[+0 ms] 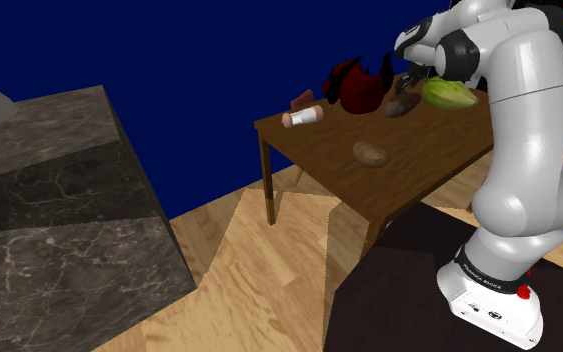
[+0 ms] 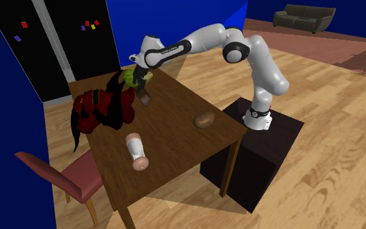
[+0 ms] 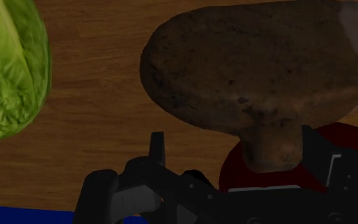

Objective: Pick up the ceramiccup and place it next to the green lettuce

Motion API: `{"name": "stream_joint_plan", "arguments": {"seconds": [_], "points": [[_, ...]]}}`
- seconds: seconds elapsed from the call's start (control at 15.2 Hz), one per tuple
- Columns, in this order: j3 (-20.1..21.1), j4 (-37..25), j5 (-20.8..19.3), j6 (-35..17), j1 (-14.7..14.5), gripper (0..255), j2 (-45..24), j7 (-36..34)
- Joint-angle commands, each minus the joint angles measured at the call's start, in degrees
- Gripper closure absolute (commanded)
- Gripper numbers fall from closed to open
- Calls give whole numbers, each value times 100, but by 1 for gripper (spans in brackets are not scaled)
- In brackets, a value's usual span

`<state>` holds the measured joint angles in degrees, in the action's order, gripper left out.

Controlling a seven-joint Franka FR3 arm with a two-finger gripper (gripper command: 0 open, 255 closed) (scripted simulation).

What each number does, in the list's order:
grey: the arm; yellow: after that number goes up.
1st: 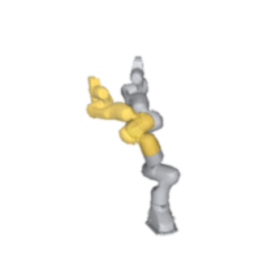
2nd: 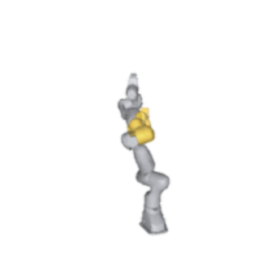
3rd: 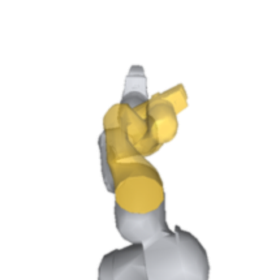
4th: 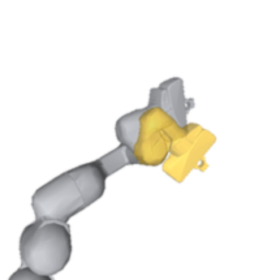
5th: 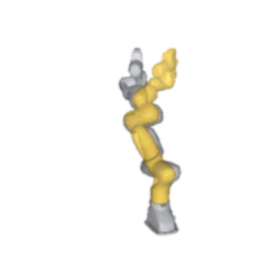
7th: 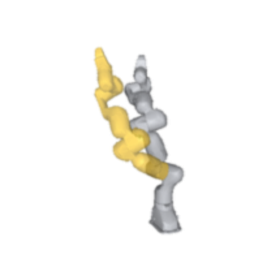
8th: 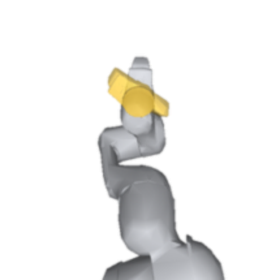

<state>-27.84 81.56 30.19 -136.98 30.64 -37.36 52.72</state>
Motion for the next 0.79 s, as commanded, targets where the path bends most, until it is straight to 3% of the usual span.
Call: {"name": "stream_joint_plan", "arguments": {"seconds": [0.0,0.26,0.73], "points": [[164,237,29,1144,362,0,-67,321],[180,244,-303,1530,433,0,410,159],[183,243,-305,1530,436,0,410,158]]}}
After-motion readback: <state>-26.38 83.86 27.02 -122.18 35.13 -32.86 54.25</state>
